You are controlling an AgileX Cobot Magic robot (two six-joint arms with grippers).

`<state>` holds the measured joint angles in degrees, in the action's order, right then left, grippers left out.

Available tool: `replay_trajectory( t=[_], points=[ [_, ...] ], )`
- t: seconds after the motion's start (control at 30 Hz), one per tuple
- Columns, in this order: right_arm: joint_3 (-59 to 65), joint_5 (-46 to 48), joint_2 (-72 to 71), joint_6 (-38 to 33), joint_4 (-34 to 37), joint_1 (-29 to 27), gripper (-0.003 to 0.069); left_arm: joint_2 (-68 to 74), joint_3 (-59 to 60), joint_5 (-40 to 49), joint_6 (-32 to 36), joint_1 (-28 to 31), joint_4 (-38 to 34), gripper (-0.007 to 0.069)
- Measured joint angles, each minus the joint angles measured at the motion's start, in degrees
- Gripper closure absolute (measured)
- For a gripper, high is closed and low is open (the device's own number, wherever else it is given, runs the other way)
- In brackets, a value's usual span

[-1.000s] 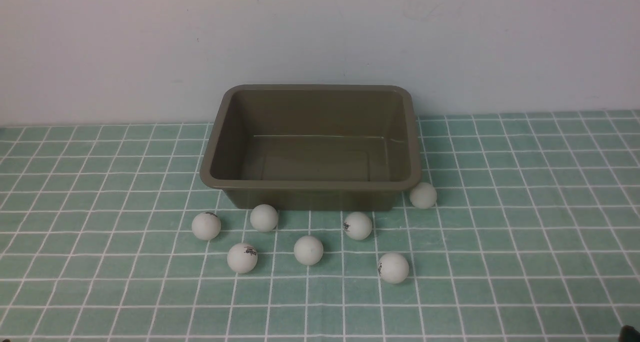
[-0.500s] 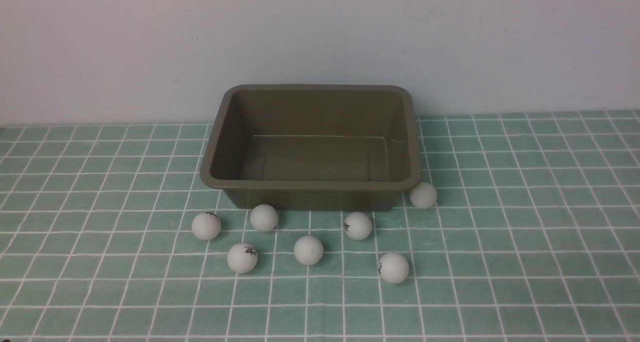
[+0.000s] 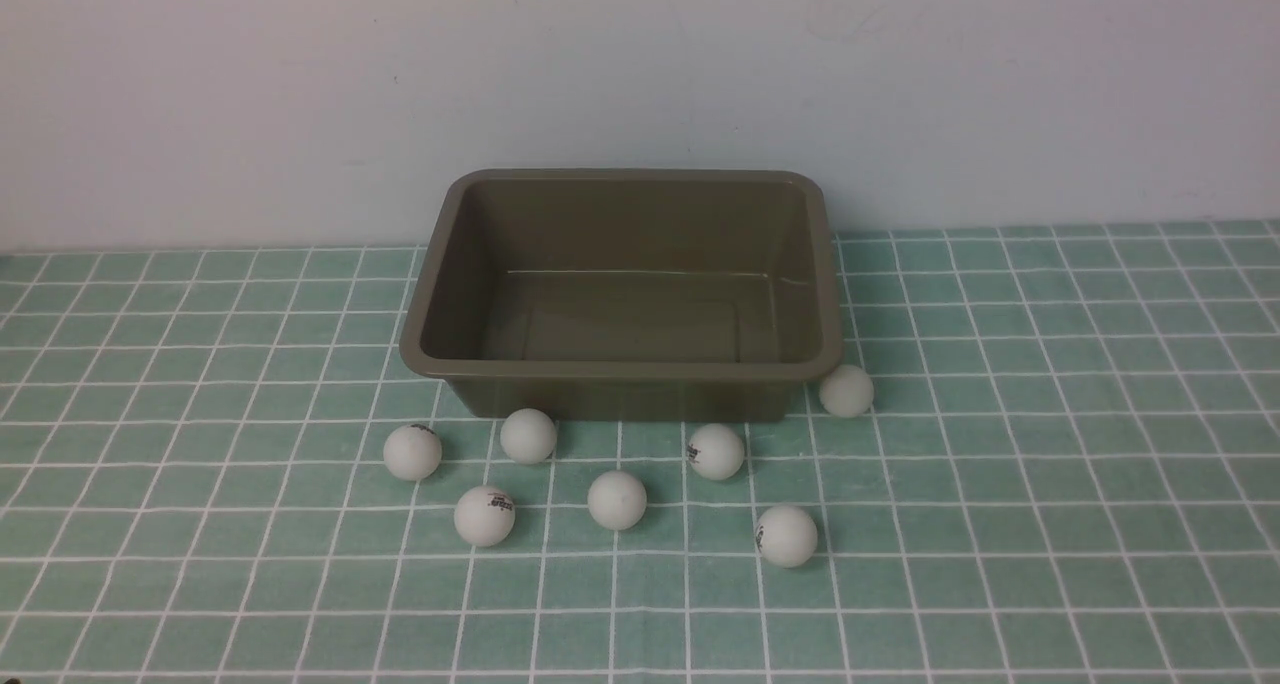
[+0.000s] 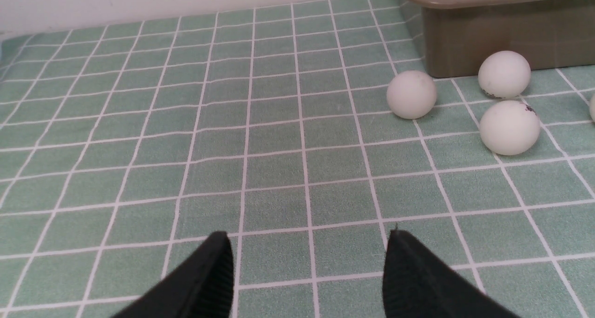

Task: Put the table tennis balls in the box on the green coffee tablecloth.
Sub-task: 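Reach for and grasp a ping pong ball on the table beside the basket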

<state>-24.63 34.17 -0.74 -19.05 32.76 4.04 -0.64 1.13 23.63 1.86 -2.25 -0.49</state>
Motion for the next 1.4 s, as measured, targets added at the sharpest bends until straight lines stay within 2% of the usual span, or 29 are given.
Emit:
replay_trajectory(
  t=[0.8,0.97,1.13,1.33,1.4],
  points=[
    [0.00,1.92,0.00,0.00,2.24,0.00,0.0207,0.00,0.24,-1.52,0.00,0.00,-1.11,0.0230],
    [0.00,3.85,0.00,0.00,2.24,0.00,0.0207,0.00,0.49,-4.91,0.00,0.00,-6.74,0.0230],
    [0.00,5.30,0.00,0.00,2.24,0.00,0.0207,0.00,0.49,-13.51,0.00,0.00,-18.18,0.0230],
    [0.00,6.18,0.00,-0.05,2.12,0.00,0.0207,0.00,0.49,-16.07,0.00,0.00,-29.98,0.0230],
    [0.00,6.37,0.00,-0.05,2.12,0.00,0.0207,0.00,0.49,-16.73,0.00,0.00,-31.75,0.0230]
  ],
)
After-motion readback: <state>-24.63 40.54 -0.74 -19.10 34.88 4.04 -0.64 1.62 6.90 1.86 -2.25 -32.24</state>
